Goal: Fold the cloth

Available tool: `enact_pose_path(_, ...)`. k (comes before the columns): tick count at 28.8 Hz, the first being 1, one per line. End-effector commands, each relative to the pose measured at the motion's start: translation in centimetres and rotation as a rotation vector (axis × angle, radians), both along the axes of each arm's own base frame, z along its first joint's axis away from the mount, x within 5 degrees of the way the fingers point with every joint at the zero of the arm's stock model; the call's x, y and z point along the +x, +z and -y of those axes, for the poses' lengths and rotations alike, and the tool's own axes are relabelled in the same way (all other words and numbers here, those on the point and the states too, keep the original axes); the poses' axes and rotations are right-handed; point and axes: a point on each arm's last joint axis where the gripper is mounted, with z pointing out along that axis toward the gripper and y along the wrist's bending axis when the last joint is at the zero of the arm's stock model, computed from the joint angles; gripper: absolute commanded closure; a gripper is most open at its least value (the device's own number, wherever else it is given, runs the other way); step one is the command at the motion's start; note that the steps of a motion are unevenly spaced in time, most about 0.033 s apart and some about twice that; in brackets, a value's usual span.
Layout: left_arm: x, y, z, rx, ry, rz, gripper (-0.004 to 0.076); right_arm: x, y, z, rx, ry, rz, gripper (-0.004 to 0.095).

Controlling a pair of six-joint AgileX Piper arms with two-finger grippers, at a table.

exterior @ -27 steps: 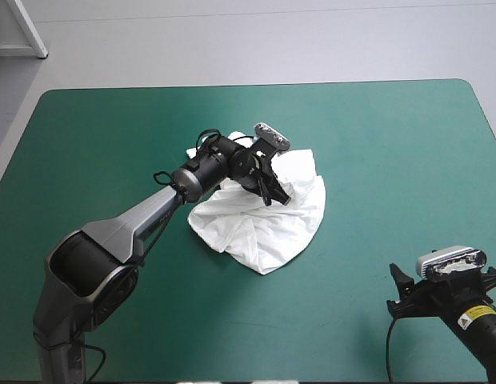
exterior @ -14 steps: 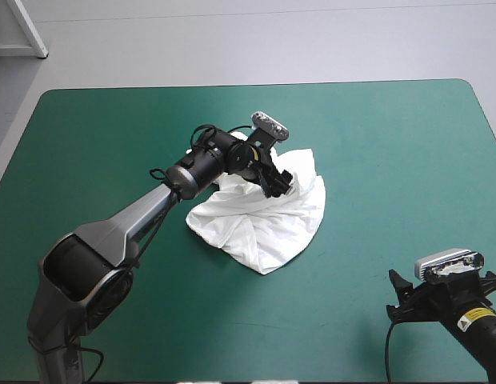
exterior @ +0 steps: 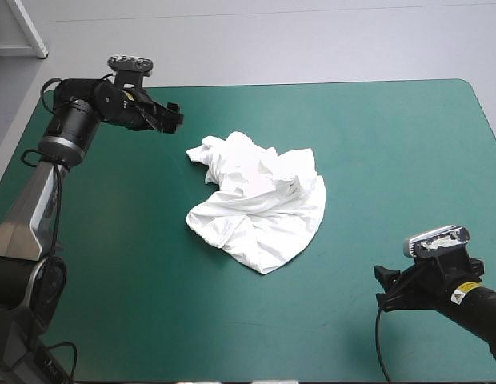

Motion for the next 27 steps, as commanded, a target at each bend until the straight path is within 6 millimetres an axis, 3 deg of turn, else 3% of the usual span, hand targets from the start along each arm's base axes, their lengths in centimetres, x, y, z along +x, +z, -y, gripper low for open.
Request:
enact_pose_path(1,0.7,0.4,-0.8,-0.094,0.005,0.044,0.0057,0.5,1.6,-0.8,0.060,0.060,0.053,0.0220)
enact_pose_path(7,3.8,-5.4,0.9,-0.075,-0.016,-0.066,0.0084,2.0,2.4,-1.7,0.110,0.106,0.032,0.0237)
enact_pose_path(13,5.7,-10.0,2.3,-0.066,-0.027,-0.125,0.0094,3.7,2.4,-2.1,0.105,0.116,-0.011,0.0237)
enact_pose_path(22,7.1,-11.5,2.9,-0.069,-0.026,-0.051,0.0112,5.2,2.0,-3.5,0.204,0.194,-0.065,0.0238)
enact_pose_path(27,7.2,-11.9,3.8,-0.066,-0.043,-0.047,0.0274,6.2,2.5,-5.6,0.209,0.264,-0.054,0.0244)
